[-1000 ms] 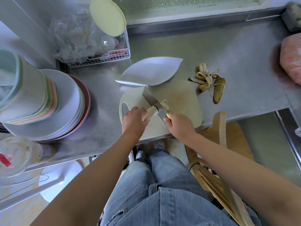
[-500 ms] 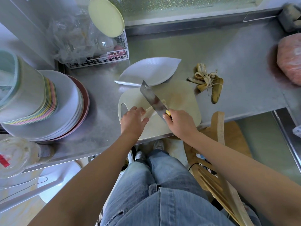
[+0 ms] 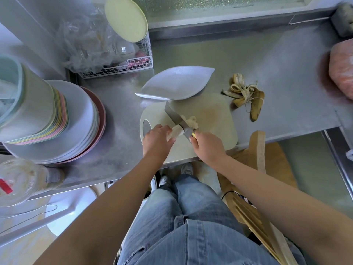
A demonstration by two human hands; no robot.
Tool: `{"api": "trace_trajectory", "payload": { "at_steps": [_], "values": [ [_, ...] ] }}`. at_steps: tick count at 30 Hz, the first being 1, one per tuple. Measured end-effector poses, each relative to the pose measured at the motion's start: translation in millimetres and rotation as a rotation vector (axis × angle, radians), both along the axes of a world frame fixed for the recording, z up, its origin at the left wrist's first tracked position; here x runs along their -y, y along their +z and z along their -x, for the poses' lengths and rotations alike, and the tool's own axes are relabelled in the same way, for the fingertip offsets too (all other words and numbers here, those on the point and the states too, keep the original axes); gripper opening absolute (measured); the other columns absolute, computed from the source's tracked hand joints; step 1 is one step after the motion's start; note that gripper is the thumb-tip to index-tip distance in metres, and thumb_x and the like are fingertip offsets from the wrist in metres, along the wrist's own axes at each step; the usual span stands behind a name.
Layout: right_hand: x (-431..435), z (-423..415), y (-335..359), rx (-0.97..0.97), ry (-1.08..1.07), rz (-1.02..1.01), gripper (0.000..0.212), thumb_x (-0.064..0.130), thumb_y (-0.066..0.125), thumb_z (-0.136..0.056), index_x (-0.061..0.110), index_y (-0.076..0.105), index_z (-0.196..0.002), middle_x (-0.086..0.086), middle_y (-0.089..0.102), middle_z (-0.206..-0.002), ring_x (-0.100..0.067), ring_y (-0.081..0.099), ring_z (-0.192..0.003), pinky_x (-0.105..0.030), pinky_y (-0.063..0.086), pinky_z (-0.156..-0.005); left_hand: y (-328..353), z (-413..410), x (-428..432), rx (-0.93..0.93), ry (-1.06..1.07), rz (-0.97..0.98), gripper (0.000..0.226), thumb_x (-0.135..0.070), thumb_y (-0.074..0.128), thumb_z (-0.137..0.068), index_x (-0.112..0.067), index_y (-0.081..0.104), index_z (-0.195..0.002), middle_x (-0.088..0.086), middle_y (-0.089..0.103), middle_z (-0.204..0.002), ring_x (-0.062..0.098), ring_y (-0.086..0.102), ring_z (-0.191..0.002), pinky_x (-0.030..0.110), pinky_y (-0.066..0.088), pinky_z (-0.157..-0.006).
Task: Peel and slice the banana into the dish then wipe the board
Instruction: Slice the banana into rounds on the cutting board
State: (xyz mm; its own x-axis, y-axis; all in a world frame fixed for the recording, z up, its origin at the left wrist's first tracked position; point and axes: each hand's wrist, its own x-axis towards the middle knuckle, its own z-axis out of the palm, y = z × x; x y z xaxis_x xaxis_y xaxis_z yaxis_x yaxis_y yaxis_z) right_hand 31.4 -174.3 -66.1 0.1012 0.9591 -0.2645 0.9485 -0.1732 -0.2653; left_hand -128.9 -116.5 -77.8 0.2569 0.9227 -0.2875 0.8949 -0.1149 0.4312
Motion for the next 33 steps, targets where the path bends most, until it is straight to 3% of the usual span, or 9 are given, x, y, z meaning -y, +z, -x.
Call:
{"api": "trace_trajectory", "payload": {
  "at_steps": [10, 20, 29, 33],
  "values": [
    [2, -7, 19, -0.081, -0.011, -0.14, 0.028, 0.03, 0.045, -0.099, 0.008, 0.055, -0.084, -0.011, 0.059, -0.066, -0.03, 0.056, -0.063, -0.032, 0.035, -0.054, 2, 0, 0, 0.002, -0.008, -0.007, 0.028, -0.037, 0.064, -0.088, -0.026, 0.065, -0.114, -0.002, 0.063, -0.108, 0.022, 0.062, -0.091, 0.033, 0.05, -0.076],
    [2, -8, 15, -0.063, 0.013, -0.085, 0.03, 0.033, 0.042, -0.099, 0.009, 0.059, -0.094, -0.012, 0.064, -0.079, -0.029, 0.061, -0.073, -0.037, 0.045, -0.062, 4, -1, 0, 0.001, -0.004, -0.001, 0.028, -0.038, 0.063, -0.089, -0.026, 0.065, -0.114, -0.003, 0.062, -0.108, 0.021, 0.062, -0.091, 0.029, 0.046, -0.072],
    [5, -3, 1, -0.028, -0.003, 0.013, 0.032, 0.033, 0.039, -0.1, 0.008, 0.057, -0.091, -0.013, 0.064, -0.083, -0.032, 0.062, -0.078, -0.031, 0.036, -0.061, 3, -1, 2, 0.009, 0.008, -0.001, 0.029, -0.038, 0.065, -0.087, -0.026, 0.065, -0.114, -0.003, 0.063, -0.108, 0.022, 0.063, -0.09, 0.034, 0.053, -0.075],
    [5, -6, 6, -0.044, -0.003, -0.039, 0.031, 0.032, 0.041, -0.1, 0.008, 0.056, -0.086, -0.009, 0.057, -0.07, -0.031, 0.059, -0.069, -0.033, 0.036, -0.057, 3, -1, 2, 0.009, 0.011, 0.006, 0.029, -0.038, 0.065, -0.088, -0.026, 0.065, -0.114, -0.003, 0.063, -0.109, 0.022, 0.062, -0.091, 0.033, 0.052, -0.076]
  ]
}}
